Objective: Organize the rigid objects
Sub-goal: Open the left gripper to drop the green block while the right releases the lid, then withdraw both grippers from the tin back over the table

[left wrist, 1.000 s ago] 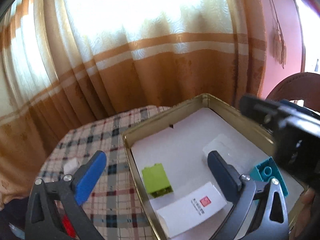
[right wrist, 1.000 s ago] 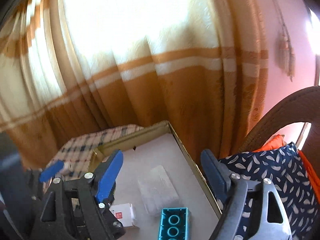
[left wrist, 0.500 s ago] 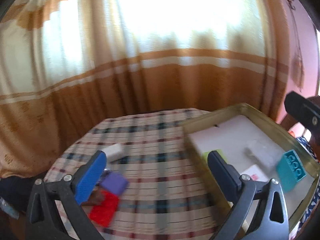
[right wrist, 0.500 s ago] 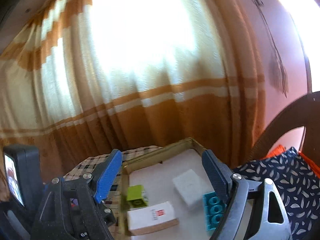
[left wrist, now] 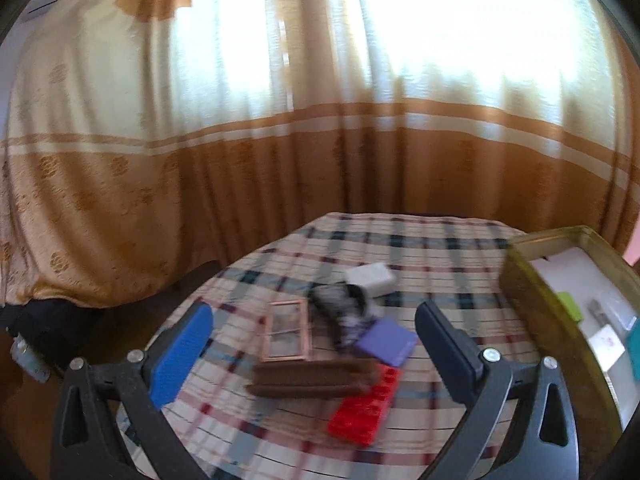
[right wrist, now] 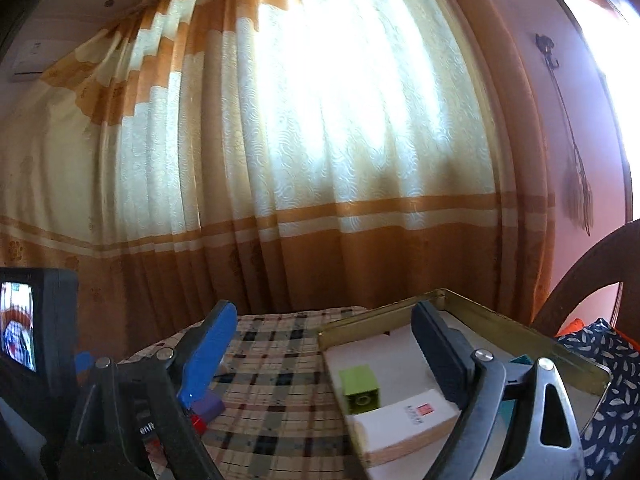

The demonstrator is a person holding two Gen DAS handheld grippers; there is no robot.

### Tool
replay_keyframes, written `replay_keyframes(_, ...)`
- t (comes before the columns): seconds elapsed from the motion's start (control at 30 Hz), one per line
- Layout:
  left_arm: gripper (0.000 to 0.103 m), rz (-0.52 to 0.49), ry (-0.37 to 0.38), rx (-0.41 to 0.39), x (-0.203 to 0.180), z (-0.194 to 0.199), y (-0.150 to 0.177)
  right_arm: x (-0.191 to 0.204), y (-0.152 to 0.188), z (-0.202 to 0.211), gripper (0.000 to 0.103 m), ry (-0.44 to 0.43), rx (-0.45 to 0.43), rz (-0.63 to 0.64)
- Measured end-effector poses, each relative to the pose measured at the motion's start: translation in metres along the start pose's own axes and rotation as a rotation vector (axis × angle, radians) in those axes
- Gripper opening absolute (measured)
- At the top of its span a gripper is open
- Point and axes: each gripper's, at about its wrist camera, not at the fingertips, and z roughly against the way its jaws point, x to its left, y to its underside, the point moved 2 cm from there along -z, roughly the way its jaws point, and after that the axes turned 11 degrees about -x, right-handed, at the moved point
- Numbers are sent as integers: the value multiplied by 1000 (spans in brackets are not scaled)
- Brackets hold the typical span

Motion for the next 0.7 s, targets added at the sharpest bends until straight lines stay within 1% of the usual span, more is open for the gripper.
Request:
replay_keyframes(0.03,102,2,-16,-4,4,-2,2,2,0,0,91,-4,0,6)
replay_keyframes(0.13,102,-6,-63,-26,13,-3,7,9,-3,8,91,-9,-34,33)
replay_keyframes(0.17,102,-1,-71,-16,15,-5,8,9,-4,10,91,-11,-41,32)
replay_keyframes(0.23,102,26,-68,-16,21,-5,8,10,-5,14,94,2,-57,35)
replay_keyframes(0.27,102,32,-73,-18,23,-4,8,9,-5,14,97,6,-59,36)
replay_keyframes(0.3,103,38,-75,-19,24,-4,8,9,-6,14,97,3,-58,34)
replay_keyframes(0.37,103,41,-73,-11,24,-2,9,10,-5,13,98,-9,-50,31)
replay_keyframes(0.47,103,34,-81,-5,23,-1,10,11,-3,8,98,-3,-26,36)
replay_keyframes(0.63,103,3,-93,-34,18,5,9,8,2,-2,98,12,24,24)
replay_keyframes(0.7,103,-8,-86,-36,16,5,8,5,3,-4,98,20,31,12)
